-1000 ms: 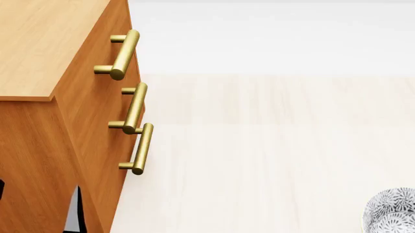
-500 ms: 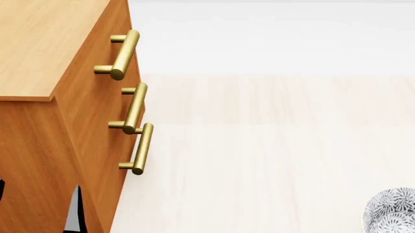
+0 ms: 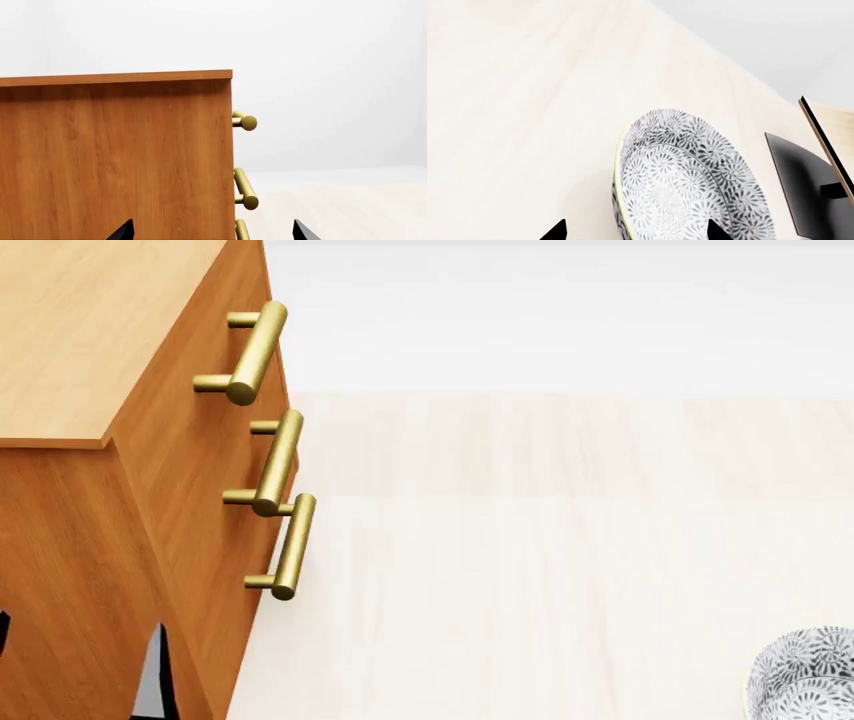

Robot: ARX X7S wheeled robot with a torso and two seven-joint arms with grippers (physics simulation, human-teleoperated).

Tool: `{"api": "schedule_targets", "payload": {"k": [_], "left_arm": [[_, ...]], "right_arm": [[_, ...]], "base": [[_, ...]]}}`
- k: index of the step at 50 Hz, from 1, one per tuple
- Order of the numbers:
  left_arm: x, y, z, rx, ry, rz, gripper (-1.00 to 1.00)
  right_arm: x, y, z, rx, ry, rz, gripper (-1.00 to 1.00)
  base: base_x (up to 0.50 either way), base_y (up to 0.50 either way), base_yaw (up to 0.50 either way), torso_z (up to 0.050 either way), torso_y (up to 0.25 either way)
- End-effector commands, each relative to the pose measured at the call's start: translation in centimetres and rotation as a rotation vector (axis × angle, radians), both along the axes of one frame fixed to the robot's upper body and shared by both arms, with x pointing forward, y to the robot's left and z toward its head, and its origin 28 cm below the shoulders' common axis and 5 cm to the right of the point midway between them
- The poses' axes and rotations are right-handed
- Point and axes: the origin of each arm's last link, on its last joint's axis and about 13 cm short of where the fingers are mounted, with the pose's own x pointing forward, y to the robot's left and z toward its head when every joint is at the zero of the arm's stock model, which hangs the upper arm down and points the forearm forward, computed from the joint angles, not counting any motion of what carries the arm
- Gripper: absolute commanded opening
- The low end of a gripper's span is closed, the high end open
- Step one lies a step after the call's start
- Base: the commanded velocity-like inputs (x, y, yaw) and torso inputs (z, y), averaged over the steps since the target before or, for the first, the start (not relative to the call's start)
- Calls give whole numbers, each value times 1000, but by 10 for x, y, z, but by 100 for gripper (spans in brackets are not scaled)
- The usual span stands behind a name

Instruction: Close the top drawer of the cabinet and put the bowl on top of it.

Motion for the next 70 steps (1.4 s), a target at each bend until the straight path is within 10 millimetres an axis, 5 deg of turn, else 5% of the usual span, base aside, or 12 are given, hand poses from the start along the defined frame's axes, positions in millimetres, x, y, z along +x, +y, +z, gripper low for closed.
{"api": "schedule_targets", "payload": {"k": [1, 70], "left_arm": [[0, 0, 0, 0, 0, 0, 100], [0, -1, 0, 5, -2, 1, 100]], "right_arm": [[0, -1, -1, 1, 0, -3, 100], [1, -4, -14, 23, 0, -16, 100]], "base": [[0, 0, 0, 0, 0], [0, 0, 0, 0, 0]]}}
